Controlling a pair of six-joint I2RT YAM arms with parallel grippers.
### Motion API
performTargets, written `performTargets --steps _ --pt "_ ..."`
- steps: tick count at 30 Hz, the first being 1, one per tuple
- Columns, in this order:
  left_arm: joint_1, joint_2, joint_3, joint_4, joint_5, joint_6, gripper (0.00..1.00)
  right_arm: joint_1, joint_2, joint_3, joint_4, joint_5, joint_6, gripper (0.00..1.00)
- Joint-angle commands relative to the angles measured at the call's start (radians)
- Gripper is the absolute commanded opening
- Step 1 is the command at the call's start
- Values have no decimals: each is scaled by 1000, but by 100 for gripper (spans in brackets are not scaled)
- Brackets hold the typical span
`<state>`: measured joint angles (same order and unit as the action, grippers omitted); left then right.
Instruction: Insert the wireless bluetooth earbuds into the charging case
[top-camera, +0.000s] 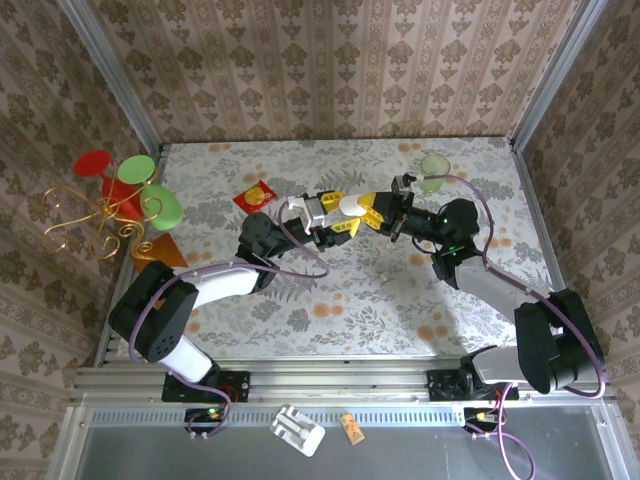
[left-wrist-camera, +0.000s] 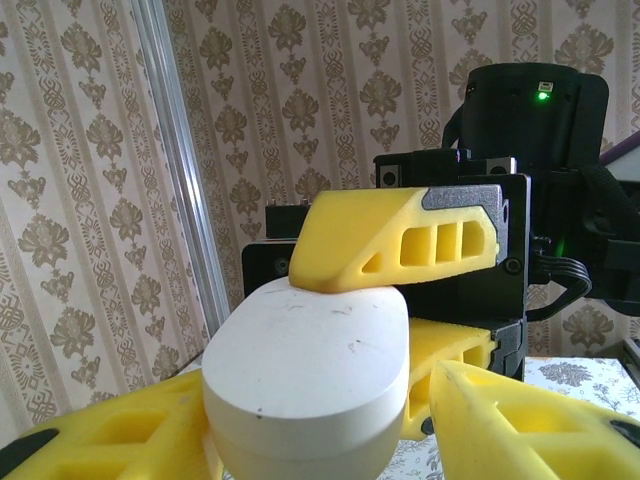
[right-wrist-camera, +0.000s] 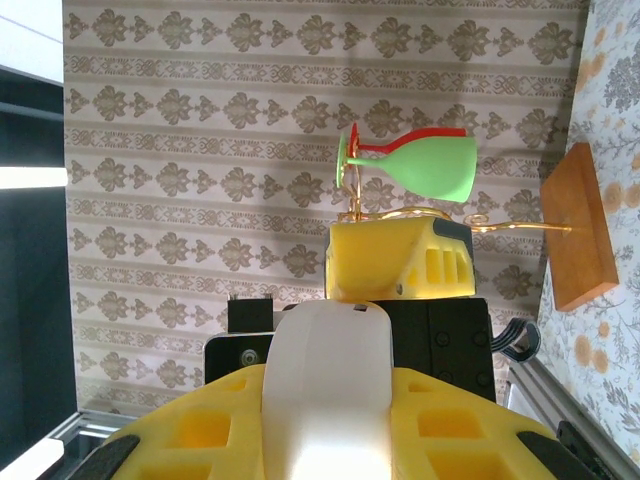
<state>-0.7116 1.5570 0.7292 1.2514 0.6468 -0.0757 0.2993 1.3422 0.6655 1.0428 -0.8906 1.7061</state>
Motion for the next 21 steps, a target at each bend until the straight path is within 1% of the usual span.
performTargets --steps 1,5,15,21 --pt "-6 12 34 40 61 -6 54 8 5 5 51 21 4 0" --pt "-9 14 35 40 63 -6 56 12 6 4 60 24 6 0" --pt "-11 17 36 40 62 -7 57 21 9 3 66 24 5 0" --pt "-11 24 40 40 67 -4 54 21 10 2 73 27 9 0"
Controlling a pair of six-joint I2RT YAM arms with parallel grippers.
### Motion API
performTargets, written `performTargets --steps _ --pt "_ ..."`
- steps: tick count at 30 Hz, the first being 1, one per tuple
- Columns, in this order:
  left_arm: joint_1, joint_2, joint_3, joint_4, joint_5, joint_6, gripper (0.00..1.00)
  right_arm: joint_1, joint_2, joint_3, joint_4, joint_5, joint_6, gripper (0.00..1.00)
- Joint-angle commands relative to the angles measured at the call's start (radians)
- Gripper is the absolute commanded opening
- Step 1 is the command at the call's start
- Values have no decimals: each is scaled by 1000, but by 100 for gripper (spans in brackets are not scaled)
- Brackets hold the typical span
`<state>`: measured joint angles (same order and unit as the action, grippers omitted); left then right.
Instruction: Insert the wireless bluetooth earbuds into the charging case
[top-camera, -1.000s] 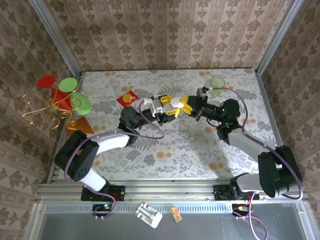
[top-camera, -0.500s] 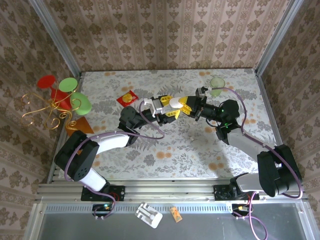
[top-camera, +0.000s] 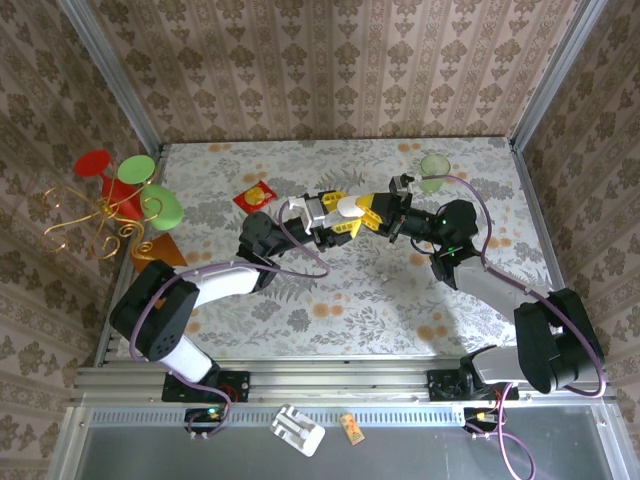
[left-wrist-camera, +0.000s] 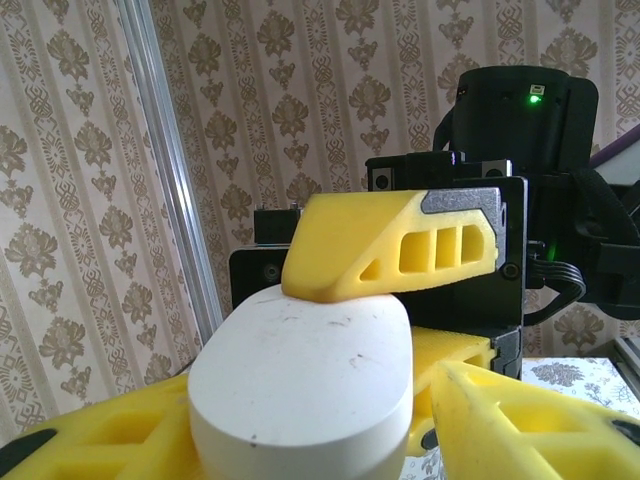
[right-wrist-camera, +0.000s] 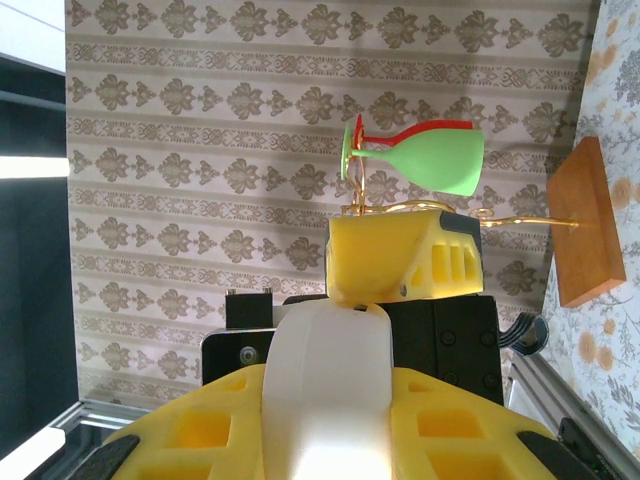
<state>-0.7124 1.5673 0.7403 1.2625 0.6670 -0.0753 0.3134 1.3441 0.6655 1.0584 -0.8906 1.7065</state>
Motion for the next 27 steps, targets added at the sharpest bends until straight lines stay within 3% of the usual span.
performTargets --steps 1,11,13,16,20,24,27 --pt "-11 15 30 30 47 -4 53 8 6 4 58 26 9 0" --pt "-14 17 31 29 55 -4 29 7 3 8 49 30 8 2" --pt "-12 17 31 28 54 -11 26 7 1 10 49 31 5 15" --pt "-7 12 33 25 42 -34 25 0 -22 14 -11 30 -49 50" --pt "15 4 26 17 33 -91 24 -10 -132 49 -395 45 -348 77" --pt "40 -25 11 -50 42 -139 24 -10 -248 133 -855 162 -743 87" --pt "53 -57 -7 -99 85 -160 24 -7 -291 154 -946 185 -925 89"
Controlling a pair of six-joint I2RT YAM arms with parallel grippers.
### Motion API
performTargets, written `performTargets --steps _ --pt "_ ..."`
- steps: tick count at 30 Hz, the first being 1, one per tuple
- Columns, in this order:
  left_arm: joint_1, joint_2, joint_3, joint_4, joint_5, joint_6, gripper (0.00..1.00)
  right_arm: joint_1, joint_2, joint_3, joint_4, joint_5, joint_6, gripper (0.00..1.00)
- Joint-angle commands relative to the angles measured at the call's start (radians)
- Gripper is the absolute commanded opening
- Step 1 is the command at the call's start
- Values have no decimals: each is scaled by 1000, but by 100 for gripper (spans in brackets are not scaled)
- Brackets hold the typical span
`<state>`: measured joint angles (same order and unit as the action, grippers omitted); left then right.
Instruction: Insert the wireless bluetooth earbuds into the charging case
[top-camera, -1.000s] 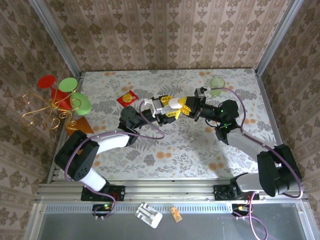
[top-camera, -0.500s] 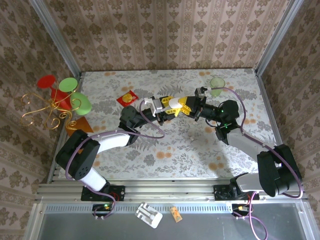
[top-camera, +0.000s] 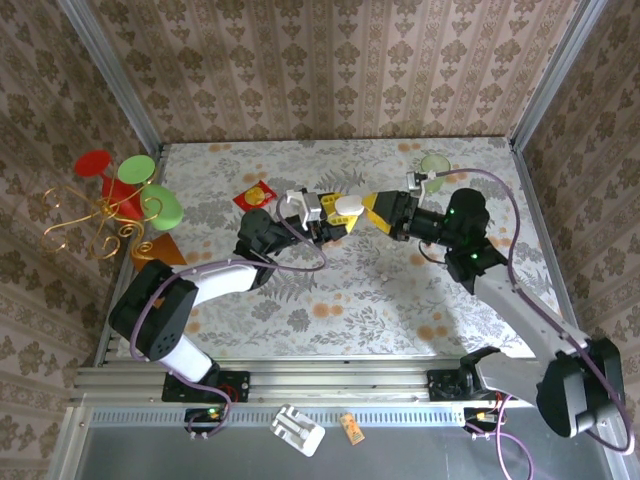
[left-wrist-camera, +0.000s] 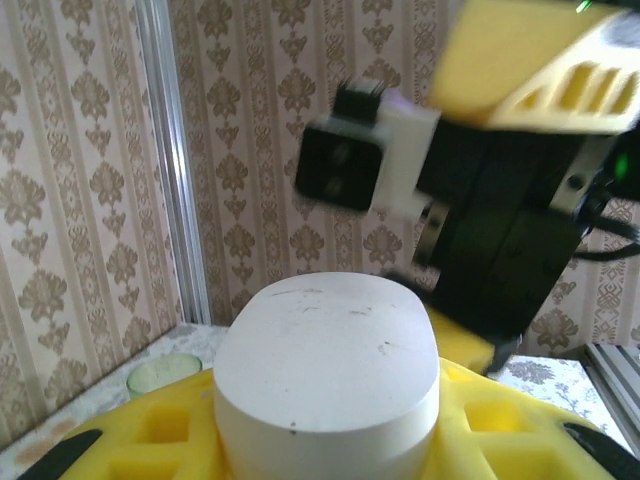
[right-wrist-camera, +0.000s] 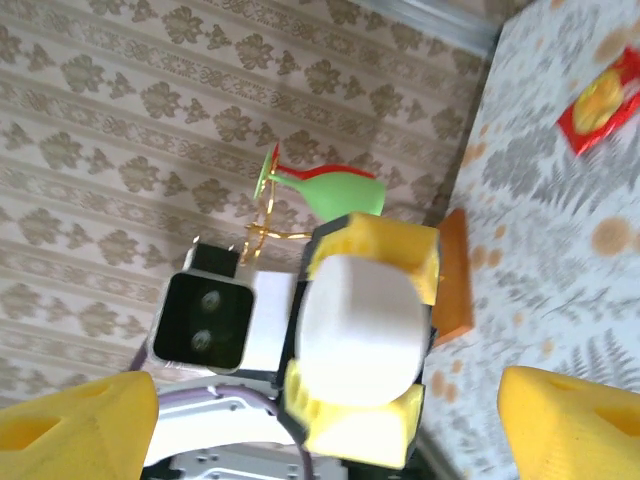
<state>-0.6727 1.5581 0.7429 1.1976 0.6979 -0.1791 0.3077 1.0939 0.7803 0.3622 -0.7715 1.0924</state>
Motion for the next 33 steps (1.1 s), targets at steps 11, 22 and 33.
performTargets --steps 11,22,33 --pt "28 -73 2 -36 254 -193 23 69 -21 173 -460 47 -842 88" --pt "31 -43 32 -13 240 -237 23 85 76 220 -479 63 -903 88" --pt "31 -50 -6 44 270 -231 22 72 112 236 -432 170 -839 81"
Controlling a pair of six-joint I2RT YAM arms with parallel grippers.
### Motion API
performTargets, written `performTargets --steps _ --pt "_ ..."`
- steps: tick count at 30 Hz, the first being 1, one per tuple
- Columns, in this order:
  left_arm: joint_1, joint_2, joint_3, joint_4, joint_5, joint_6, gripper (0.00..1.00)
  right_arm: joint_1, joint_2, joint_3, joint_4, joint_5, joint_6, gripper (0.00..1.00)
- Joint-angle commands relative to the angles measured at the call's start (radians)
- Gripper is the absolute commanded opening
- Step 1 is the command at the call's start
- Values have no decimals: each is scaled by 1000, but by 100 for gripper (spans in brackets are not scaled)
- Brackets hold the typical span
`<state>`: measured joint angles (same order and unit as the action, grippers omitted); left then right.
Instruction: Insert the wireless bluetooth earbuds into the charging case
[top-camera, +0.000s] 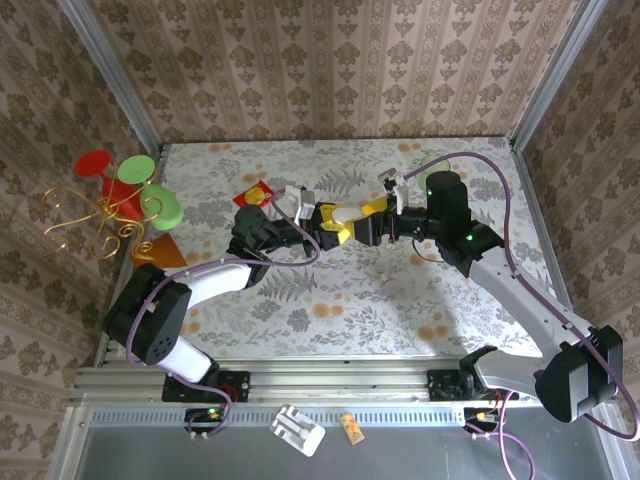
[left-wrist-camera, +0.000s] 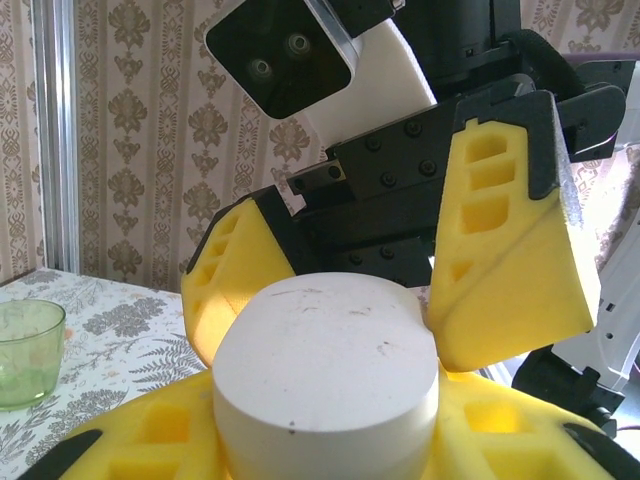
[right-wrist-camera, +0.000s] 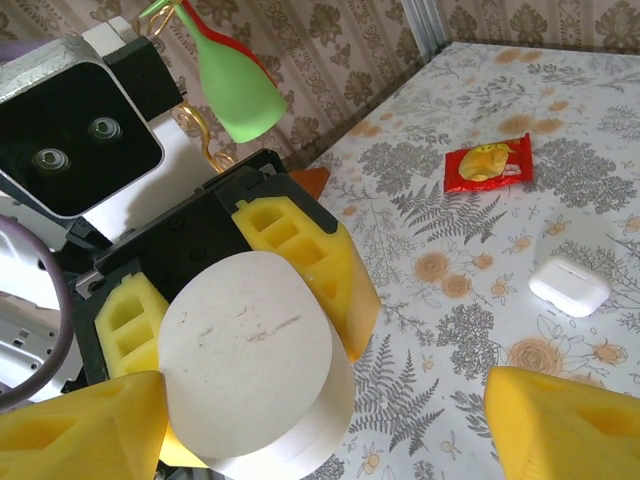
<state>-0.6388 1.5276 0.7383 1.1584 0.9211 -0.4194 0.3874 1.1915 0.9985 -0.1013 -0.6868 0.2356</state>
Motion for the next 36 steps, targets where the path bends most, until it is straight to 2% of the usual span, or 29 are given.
performTargets --steps 1,26,36 --pt "-4 -20 -7 83 48 16 22 -11 13 17 47 92 26 81" --pt "-4 -48 -34 101 76 53 22 -20 95 99 -8 165 19 78" --pt "-4 -53 -35 101 76 65 22 -20 112 121 -51 177 13 65"
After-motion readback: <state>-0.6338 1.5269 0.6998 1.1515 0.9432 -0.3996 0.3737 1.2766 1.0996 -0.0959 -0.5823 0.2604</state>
